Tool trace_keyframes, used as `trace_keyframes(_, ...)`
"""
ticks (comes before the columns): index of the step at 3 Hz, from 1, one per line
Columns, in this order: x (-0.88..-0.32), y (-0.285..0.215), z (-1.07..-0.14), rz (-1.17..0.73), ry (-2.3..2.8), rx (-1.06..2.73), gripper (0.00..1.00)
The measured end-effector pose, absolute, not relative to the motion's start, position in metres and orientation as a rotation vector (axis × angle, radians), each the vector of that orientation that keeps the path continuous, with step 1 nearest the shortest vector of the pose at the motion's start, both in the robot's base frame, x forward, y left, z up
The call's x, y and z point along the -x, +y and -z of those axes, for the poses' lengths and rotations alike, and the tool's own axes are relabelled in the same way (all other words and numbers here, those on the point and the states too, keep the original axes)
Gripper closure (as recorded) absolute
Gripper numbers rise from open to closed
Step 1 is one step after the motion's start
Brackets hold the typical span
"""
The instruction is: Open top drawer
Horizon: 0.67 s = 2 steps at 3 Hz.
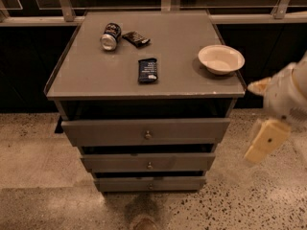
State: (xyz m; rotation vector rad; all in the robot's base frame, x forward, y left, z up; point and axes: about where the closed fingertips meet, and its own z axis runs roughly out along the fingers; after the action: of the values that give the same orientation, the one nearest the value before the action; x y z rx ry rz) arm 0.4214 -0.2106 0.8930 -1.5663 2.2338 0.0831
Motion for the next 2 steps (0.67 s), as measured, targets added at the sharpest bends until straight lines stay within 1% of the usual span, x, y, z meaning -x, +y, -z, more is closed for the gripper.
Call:
trace_keyframes(1, -0.423, -0.202, -0.805, -0.234, 2.26, 1.464, 0.0)
trace_keyframes(2, -0.44, -0.203, -0.801, -0.19, 2.233, 1.415, 0.0)
